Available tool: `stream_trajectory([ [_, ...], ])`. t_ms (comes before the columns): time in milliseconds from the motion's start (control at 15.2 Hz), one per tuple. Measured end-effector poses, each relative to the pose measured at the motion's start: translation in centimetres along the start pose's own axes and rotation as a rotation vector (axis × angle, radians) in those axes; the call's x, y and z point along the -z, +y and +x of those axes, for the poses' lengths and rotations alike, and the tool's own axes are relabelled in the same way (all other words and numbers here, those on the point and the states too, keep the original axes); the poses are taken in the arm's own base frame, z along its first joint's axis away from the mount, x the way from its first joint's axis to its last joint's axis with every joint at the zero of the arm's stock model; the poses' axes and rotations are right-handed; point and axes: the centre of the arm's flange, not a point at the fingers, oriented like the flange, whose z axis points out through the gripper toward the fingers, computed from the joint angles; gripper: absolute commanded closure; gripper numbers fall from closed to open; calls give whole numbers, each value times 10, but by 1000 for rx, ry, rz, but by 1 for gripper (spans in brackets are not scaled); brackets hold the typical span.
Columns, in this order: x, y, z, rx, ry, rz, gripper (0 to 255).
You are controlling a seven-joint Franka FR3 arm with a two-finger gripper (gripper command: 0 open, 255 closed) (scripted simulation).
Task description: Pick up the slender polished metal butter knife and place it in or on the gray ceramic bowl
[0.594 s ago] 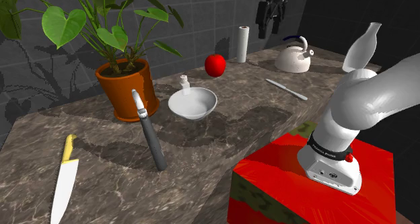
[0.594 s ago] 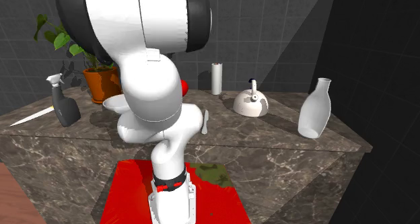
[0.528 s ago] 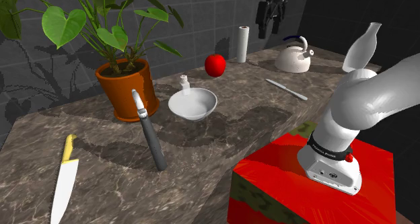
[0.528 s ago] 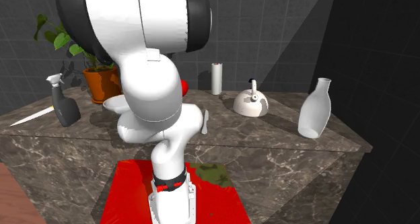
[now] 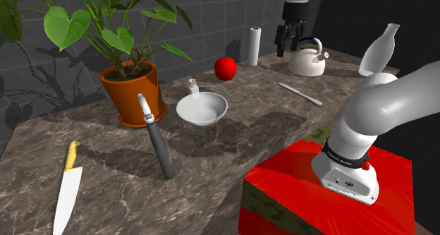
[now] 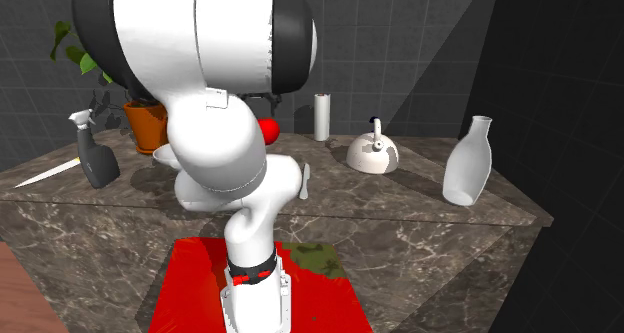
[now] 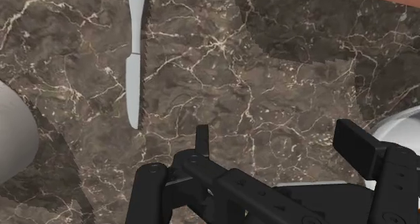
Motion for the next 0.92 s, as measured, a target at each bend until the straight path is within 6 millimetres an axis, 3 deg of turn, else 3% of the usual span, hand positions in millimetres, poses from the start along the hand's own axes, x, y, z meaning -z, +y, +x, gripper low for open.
stream_trajectory([
  [924, -138, 119, -14, -126, 21, -33, 0],
])
